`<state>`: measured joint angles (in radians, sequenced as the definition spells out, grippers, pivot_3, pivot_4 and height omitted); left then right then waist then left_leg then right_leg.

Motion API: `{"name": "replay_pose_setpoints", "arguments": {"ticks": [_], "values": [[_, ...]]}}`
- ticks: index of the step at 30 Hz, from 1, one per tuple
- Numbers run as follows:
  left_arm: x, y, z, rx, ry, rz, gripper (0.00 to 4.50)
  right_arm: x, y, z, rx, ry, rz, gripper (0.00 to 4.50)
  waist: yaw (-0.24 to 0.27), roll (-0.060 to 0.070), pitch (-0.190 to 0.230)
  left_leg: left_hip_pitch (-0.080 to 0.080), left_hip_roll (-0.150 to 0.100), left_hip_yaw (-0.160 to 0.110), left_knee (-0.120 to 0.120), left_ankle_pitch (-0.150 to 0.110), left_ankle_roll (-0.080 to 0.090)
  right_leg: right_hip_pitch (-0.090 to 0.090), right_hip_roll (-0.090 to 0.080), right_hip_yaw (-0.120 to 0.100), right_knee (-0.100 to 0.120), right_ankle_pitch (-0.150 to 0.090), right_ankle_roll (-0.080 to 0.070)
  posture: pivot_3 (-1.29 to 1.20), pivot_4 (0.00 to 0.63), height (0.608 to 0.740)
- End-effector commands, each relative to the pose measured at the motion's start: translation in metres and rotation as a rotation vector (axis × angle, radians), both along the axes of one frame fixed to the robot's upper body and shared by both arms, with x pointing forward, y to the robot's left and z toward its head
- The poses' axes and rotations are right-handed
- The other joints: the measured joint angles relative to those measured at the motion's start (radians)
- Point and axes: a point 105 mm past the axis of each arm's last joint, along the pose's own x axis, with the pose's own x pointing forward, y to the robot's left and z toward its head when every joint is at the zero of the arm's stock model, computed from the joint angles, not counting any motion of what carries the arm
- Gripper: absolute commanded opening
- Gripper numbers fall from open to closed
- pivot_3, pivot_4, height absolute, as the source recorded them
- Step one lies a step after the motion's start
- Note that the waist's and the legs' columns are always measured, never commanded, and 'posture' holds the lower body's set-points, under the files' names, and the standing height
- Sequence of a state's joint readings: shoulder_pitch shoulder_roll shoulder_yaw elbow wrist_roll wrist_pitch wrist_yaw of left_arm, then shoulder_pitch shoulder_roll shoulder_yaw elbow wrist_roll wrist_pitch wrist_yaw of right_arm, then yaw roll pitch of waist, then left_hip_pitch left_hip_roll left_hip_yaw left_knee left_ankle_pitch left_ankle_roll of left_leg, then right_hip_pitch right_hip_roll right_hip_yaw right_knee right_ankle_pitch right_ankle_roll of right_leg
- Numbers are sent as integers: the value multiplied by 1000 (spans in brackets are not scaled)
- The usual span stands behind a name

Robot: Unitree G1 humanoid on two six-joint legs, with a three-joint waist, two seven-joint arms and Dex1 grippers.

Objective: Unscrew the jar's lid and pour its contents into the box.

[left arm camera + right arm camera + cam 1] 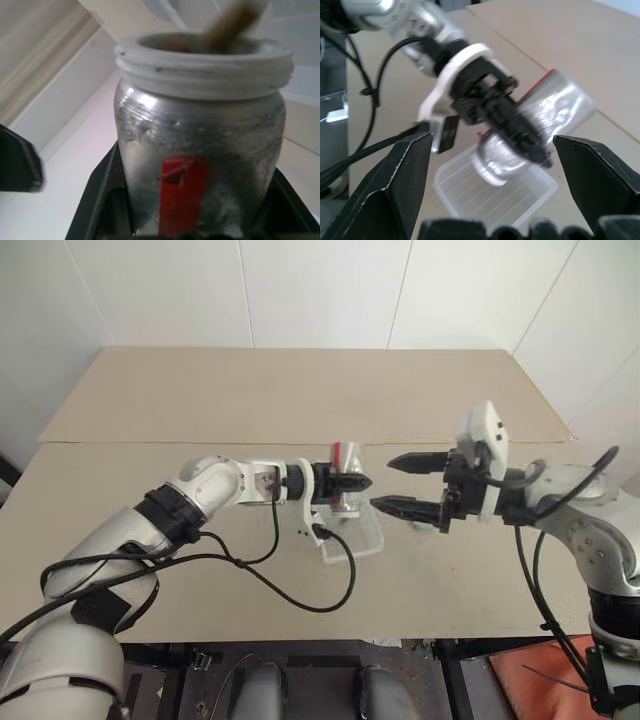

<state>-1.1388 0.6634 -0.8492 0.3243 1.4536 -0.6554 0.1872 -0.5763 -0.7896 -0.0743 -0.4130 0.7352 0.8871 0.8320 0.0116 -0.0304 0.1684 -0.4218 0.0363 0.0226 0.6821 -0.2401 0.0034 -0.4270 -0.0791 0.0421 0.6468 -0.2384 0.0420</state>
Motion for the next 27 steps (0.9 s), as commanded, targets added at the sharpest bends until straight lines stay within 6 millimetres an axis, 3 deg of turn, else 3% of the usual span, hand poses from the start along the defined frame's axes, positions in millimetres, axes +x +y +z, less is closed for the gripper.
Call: {"name": "replay_pose_setpoints", "arguments": {"ticks": [1,3,10,13,16,18,21,24,27], "values": [[5,0,11,-6,-98,10,1934,-10,-2,18,35,-69,6,4466,0,0,0,0,0,0,1,0,0,0,0,0,0,0,0,0,150,740],[8,-1,17,-25,-149,20,1934,-11,-2,20,47,-70,9,4466,0,0,0,0,0,0,1,0,0,0,0,0,0,0,0,0,150,740],[10,7,19,-127,-14,103,1934,-12,-1,19,48,-61,7,4466,-2,0,0,1,0,0,1,0,0,1,0,0,1,0,0,0,150,740],[14,15,26,-264,104,179,1934,-11,-1,18,48,-55,6,4466,-2,0,0,1,0,0,1,0,0,1,0,0,1,0,0,0,150,740],[32,36,51,-525,234,327,1934,-10,-2,17,44,-51,12,4466,0,0,0,1,0,-1,2,0,0,1,0,0,1,0,0,0,150,740],[42,51,59,-683,371,428,1934,-10,-3,16,43,-47,18,4466,-1,0,0,1,0,-1,3,0,0,1,0,-1,1,0,0,0,150,740],[53,75,70,-1090,736,532,1934,-9,-5,14,25,-39,26,4466,-2,0,0,1,0,-1,3,0,0,2,0,-1,1,0,0,0,150,740],[59,97,60,-1488,1277,568,1934,-9,-5,14,22,-28,38,4466,-3,0,0,2,1,-1,3,0,0,3,0,-1,1,0,0,0,150,740],[59,116,39,-1740,1618,532,1934,-10,-4,13,19,-19,46,4466,-8,0,0,2,1,-3,5,0,0,3,1,-2,1,0,0,0,150,740]]}}
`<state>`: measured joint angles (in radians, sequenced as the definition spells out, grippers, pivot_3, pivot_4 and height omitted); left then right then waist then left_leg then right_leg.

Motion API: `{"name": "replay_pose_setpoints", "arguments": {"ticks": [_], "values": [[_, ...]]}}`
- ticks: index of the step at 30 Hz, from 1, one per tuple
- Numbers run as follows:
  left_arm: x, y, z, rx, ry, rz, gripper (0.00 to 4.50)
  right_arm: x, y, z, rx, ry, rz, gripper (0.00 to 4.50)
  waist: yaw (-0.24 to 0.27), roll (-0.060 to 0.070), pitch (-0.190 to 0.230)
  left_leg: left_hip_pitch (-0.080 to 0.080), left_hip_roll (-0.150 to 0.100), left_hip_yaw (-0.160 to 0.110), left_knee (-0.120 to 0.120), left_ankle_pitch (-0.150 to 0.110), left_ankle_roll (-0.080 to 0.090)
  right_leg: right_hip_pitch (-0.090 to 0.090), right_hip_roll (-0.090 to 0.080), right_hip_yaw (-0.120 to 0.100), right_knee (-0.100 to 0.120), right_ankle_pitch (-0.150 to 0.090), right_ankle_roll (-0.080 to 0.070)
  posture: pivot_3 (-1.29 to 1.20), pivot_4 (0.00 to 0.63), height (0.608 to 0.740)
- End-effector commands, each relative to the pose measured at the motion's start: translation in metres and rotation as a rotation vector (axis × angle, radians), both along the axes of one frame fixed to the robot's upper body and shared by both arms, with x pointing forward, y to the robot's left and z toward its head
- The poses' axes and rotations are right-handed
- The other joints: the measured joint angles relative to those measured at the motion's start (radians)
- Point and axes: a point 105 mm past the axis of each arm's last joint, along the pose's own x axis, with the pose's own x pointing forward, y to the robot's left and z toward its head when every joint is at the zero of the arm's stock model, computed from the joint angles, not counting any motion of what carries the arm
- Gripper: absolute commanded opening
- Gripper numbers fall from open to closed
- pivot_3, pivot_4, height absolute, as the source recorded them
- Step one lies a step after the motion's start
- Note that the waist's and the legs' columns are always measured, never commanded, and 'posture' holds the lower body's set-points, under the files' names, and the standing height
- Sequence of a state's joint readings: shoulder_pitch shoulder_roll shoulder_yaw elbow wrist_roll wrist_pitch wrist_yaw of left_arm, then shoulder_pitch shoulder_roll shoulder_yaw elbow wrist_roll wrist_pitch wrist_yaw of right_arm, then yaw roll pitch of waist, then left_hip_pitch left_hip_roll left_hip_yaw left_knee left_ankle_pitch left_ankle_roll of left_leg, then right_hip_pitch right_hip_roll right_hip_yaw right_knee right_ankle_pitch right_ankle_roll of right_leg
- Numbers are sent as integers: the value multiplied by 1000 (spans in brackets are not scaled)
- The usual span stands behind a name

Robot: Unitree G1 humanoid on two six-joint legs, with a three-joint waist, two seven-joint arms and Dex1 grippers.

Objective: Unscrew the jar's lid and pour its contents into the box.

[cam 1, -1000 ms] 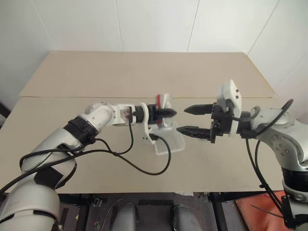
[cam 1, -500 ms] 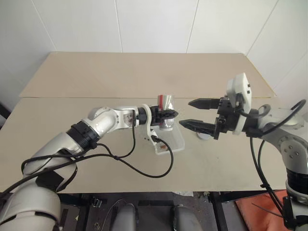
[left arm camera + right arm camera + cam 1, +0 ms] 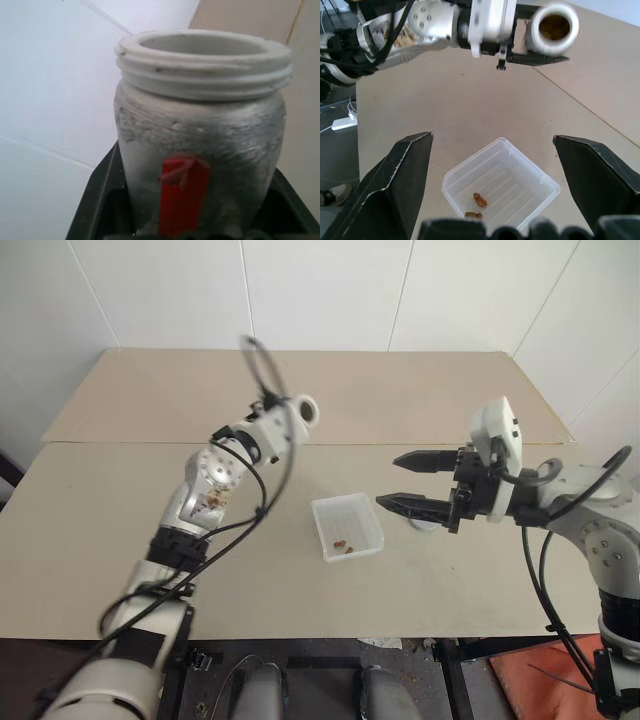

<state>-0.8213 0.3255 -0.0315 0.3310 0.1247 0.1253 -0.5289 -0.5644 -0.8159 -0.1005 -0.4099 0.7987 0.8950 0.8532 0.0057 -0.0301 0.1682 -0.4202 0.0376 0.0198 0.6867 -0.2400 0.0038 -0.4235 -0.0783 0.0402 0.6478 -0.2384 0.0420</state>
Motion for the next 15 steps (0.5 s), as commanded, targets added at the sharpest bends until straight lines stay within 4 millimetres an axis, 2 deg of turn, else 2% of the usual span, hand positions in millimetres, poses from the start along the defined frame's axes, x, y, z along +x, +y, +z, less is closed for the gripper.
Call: {"name": "replay_pose_setpoints", "arguments": {"ticks": [1,4,9,15], "values": [[-4,24,-7,-332,166,-1,1934,-4,-1,10,-4,-44,14,4466,-5,0,0,0,0,0,0,0,0,0,0,0,0,0,0,0,150,740],[-10,30,-32,-395,209,-4,1934,-6,-2,10,0,-38,13,4466,-15,0,0,1,0,-1,0,0,0,0,0,0,0,0,0,0,150,740],[-12,32,-55,-452,201,16,1934,-9,-4,11,9,-27,11,4466,-8,0,0,1,-1,-2,0,0,0,1,0,0,-1,0,0,0,150,740],[-17,29,-85,-395,214,23,1934,-11,-3,7,0,-17,12,4466,-5,0,0,2,-1,-2,0,0,0,2,0,0,-2,0,0,0,150,740]]}}
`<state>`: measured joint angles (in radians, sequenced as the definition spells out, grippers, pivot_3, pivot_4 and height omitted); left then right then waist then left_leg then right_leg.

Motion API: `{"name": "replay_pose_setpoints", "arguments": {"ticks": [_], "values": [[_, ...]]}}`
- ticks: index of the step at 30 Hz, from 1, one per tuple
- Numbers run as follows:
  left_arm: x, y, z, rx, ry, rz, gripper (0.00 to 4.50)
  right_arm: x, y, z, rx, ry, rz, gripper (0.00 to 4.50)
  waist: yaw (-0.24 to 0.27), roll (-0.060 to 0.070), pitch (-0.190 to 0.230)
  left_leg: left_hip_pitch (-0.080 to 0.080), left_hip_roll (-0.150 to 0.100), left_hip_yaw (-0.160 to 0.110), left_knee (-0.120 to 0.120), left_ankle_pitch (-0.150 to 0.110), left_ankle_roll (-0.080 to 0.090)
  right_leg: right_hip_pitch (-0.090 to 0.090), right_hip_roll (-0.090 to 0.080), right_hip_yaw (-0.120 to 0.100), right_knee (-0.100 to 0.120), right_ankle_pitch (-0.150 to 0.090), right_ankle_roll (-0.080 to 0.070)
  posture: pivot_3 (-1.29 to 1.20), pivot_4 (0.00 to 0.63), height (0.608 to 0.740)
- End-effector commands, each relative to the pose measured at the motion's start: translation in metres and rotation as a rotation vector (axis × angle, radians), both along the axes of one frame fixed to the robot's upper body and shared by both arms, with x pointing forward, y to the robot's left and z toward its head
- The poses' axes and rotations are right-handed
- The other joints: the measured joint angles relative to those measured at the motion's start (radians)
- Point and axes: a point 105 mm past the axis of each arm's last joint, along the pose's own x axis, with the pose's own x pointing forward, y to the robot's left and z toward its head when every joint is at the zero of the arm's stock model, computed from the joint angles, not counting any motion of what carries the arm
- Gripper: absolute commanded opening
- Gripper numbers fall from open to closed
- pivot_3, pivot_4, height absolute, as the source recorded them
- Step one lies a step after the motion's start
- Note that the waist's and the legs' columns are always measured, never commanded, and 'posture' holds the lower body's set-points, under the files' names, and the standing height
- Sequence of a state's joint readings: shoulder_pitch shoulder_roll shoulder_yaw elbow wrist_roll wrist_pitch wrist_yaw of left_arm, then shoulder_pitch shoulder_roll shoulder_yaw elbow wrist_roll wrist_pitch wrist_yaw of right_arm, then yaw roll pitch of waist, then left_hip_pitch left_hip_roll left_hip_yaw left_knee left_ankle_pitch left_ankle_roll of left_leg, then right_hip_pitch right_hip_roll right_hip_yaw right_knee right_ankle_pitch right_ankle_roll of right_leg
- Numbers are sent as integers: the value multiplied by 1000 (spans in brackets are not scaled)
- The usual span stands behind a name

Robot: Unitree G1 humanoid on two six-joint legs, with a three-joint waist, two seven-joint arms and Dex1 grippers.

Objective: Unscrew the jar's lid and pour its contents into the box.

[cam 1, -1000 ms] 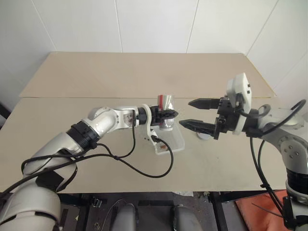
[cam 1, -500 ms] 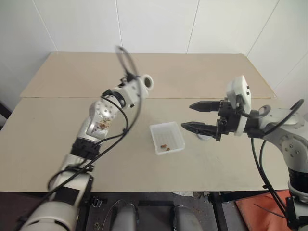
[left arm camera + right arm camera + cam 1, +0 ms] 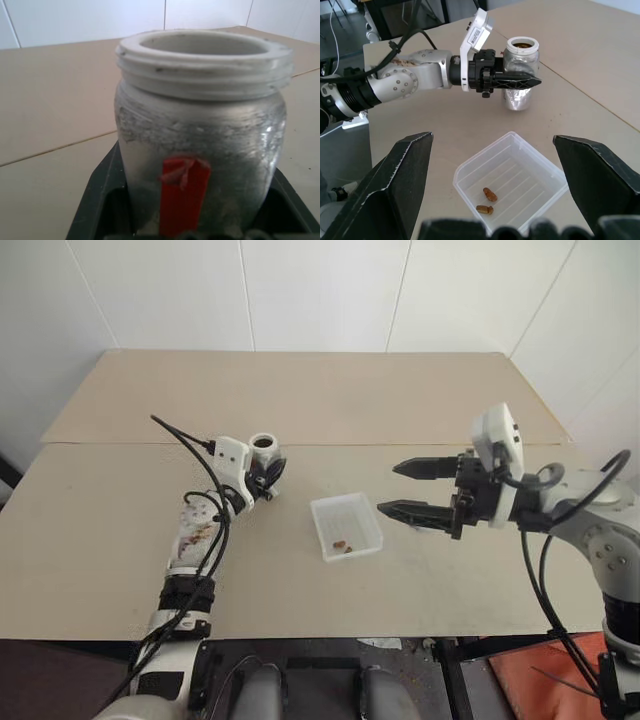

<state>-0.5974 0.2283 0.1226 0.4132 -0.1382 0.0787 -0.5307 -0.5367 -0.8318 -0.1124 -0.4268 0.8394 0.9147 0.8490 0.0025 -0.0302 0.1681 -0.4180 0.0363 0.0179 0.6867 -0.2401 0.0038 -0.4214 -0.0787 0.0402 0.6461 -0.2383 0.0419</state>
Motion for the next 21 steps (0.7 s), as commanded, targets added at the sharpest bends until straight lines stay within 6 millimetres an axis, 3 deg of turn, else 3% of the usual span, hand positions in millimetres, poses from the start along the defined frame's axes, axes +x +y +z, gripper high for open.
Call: {"name": "replay_pose_setpoints", "arguments": {"ticks": [1,8,10,15,18,21], "values": [[-5,-2,-6,41,-32,-7,2285,-5,-2,11,-6,-49,0,4494,-1,0,0,0,0,0,0,0,0,0,0,0,0,0,0,0,150,740],[-20,11,-15,70,-19,-9,4466,-4,-2,5,-23,-31,-1,4500,-4,0,0,2,0,0,0,0,0,1,0,0,0,0,0,0,150,740],[-36,24,-17,114,9,-28,4466,-5,-4,3,-30,-29,-1,4500,-9,0,0,2,1,0,-1,0,0,0,1,1,0,0,0,0,150,740],[-100,70,-2,296,55,-153,4466,-4,-12,-2,-47,-22,-22,4500,-22,0,0,4,2,2,-3,0,0,0,1,2,0,0,0,0,150,740],[-137,95,21,353,97,-258,4466,-2,-18,-4,-53,-25,-43,4500,-19,0,0,6,5,4,-4,0,0,0,2,2,0,-1,-1,0,150,740],[-166,111,61,376,71,-396,4466,-1,-26,-6,-54,-30,-59,4500,-9,0,0,7,6,6,-4,0,0,1,1,1,0,-1,-2,0,150,740]]}}
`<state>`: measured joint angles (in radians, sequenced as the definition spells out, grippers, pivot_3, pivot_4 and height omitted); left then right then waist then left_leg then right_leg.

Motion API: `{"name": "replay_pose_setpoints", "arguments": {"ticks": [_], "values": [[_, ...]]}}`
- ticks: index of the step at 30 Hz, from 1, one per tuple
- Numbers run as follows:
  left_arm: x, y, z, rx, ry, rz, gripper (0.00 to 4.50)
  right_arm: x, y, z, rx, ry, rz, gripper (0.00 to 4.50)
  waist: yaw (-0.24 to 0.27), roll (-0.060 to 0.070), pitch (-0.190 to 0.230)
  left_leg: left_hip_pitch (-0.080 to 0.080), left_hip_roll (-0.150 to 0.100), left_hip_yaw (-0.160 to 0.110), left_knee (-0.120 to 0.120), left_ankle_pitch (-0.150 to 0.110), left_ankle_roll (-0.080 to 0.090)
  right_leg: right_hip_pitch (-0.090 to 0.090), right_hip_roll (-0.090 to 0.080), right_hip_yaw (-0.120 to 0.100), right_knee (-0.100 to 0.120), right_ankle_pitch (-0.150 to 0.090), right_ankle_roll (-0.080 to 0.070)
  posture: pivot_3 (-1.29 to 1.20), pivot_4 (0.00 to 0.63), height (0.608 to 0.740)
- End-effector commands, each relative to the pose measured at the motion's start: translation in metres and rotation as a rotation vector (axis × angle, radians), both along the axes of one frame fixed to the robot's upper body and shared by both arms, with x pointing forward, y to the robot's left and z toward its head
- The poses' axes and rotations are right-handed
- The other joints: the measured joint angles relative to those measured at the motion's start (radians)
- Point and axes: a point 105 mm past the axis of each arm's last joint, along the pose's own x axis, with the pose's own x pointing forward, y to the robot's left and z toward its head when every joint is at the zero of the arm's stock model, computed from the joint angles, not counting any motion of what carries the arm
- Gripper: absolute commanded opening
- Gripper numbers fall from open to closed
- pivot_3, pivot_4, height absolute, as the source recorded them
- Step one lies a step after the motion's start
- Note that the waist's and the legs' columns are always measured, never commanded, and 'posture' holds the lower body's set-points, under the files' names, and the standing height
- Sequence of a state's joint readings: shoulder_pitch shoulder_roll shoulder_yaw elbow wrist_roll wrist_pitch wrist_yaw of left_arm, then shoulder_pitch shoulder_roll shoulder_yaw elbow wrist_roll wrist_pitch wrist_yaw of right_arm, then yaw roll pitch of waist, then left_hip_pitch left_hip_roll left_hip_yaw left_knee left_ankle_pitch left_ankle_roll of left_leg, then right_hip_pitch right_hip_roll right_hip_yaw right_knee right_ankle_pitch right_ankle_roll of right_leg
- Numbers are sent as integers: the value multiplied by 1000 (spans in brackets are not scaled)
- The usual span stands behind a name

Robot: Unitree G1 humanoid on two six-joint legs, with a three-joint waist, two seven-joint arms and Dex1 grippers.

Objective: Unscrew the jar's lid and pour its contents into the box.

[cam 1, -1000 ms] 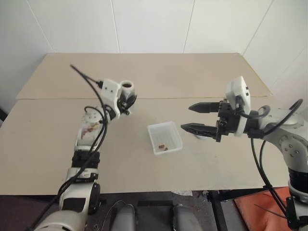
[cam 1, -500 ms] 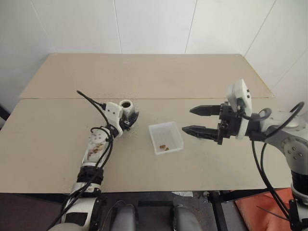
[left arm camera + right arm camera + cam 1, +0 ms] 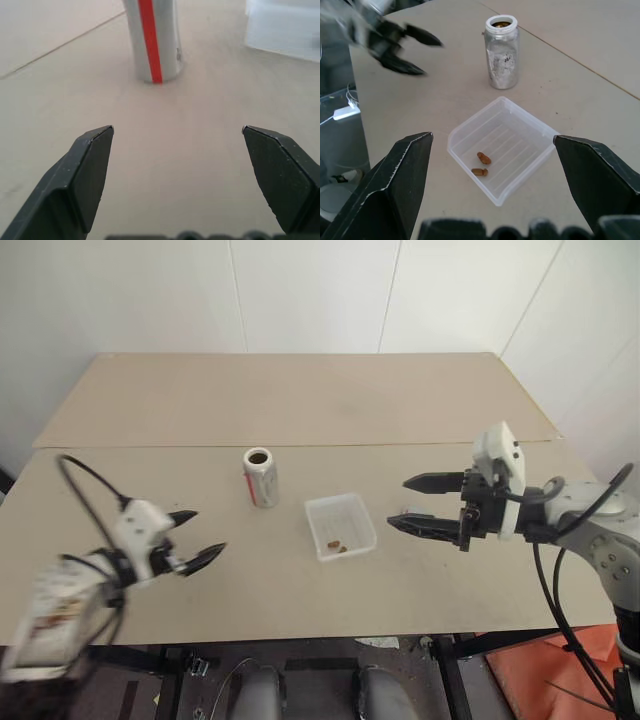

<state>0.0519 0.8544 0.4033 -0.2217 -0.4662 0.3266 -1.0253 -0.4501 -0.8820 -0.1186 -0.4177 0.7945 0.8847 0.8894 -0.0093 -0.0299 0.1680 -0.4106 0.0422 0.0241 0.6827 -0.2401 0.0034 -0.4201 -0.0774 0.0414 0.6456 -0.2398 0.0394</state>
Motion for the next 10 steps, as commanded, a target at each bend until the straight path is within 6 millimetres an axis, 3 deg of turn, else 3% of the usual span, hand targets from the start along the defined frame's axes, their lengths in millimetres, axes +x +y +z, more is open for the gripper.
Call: {"name": "replay_pose_setpoints", "arguments": {"ticks": [1,4,10], "values": [[-27,1,56,-2,-98,-193,4466,-1,-12,13,1,-74,-15,4500,6,0,0,0,0,0,0,0,0,0,0,0,-1,0,0,0,150,740],[-37,9,75,14,-123,-256,4466,-3,-18,9,-17,-74,-9,4500,8,0,0,0,0,2,-1,0,0,0,0,0,-2,0,0,0,150,740],[-37,14,80,52,-133,-275,4466,-6,-27,8,-37,-76,-15,4500,-2,0,0,2,2,3,-3,0,0,0,2,1,-1,0,0,0,150,740]]}}
